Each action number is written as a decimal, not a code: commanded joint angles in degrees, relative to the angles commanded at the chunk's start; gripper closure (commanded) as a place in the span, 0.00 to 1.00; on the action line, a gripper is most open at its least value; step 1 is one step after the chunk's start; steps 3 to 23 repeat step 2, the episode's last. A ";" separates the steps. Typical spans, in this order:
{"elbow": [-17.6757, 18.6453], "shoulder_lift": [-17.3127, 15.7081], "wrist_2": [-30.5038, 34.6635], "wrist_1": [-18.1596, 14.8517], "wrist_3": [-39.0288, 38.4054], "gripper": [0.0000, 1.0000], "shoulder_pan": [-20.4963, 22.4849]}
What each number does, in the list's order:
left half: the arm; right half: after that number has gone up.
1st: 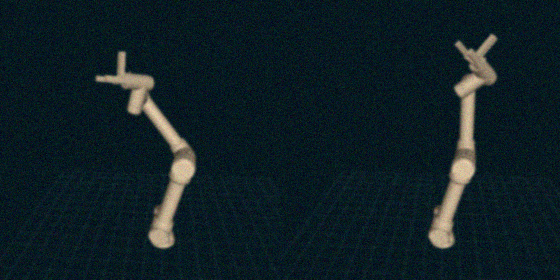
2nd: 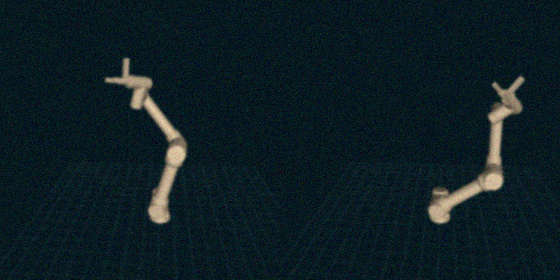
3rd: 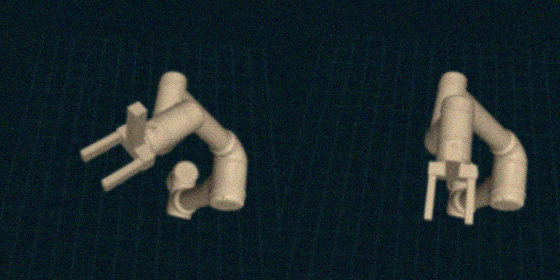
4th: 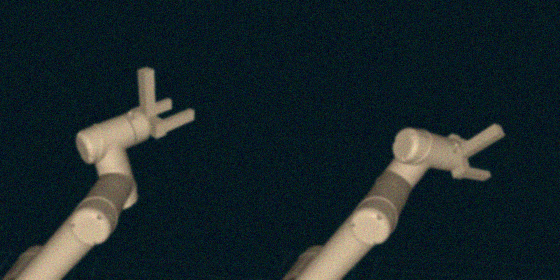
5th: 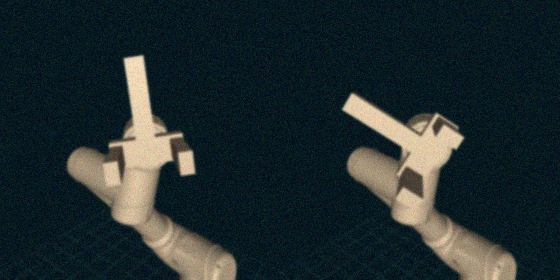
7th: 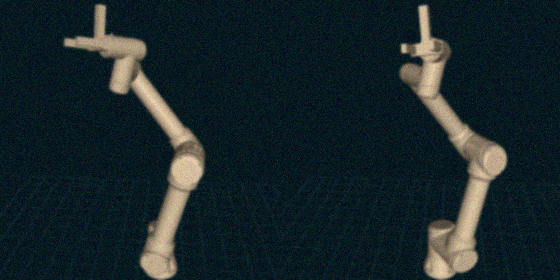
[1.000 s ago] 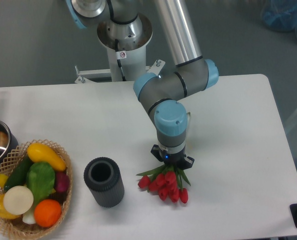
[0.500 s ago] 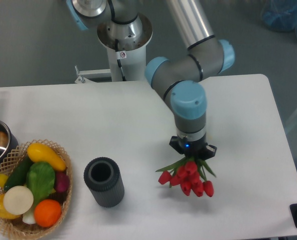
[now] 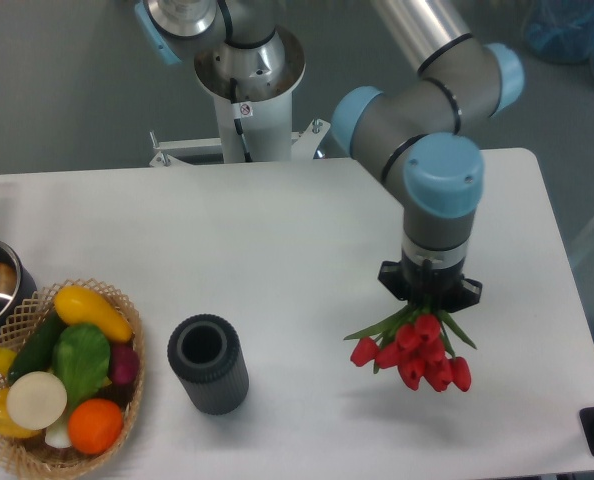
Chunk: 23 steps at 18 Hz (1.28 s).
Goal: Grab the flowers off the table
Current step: 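Lift the red tulip bunch up off the table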
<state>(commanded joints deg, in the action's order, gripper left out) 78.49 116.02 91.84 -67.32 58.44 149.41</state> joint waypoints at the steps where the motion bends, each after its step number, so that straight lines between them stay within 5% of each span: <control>1: -0.18 0.00 0.00 -0.53 1.14 1.00 0.70; 23: -0.35 0.00 -0.09 -0.79 2.63 1.00 1.32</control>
